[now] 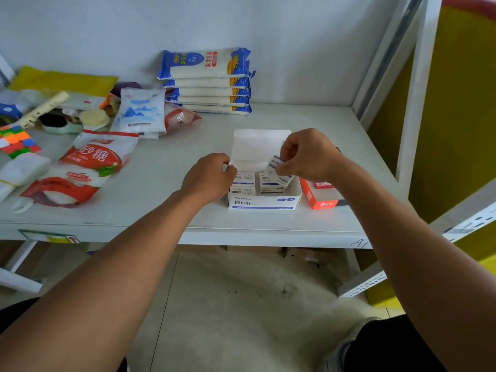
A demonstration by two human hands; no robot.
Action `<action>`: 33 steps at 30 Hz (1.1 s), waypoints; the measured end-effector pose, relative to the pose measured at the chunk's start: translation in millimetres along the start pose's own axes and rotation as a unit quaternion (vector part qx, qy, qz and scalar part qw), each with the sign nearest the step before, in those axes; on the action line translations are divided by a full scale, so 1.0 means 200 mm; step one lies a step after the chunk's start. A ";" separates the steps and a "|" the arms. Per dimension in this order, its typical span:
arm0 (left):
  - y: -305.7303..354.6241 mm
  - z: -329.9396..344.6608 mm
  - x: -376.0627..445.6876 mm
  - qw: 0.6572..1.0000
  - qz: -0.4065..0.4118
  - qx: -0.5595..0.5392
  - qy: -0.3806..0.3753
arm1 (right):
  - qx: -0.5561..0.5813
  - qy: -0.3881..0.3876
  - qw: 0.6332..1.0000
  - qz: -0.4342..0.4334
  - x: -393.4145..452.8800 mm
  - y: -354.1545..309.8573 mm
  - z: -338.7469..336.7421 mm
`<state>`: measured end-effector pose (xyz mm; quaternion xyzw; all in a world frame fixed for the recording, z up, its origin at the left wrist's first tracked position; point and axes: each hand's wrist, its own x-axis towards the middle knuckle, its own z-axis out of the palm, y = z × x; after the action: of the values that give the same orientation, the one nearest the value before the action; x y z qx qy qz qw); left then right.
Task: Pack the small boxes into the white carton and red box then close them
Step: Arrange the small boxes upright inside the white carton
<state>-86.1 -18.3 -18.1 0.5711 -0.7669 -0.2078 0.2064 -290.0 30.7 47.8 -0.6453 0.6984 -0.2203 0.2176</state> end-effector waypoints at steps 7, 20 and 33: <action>-0.01 -0.01 0.01 1.000 0.007 -0.010 0.006 | 0.048 -0.095 0.994 0.011 0.00 0.01 0.03; 0.02 0.01 0.00 1.000 0.008 -0.011 -0.004 | -0.030 -0.220 0.971 0.086 0.04 -0.08 0.04; 0.01 0.02 0.00 1.000 0.007 0.016 0.001 | 0.039 -0.260 0.962 0.070 0.05 -0.04 -0.03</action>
<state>-90.2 -16.3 -19.9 0.5691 -0.7738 -0.1933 0.1998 -288.6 21.4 57.4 -0.6210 0.6519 -0.0563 0.4315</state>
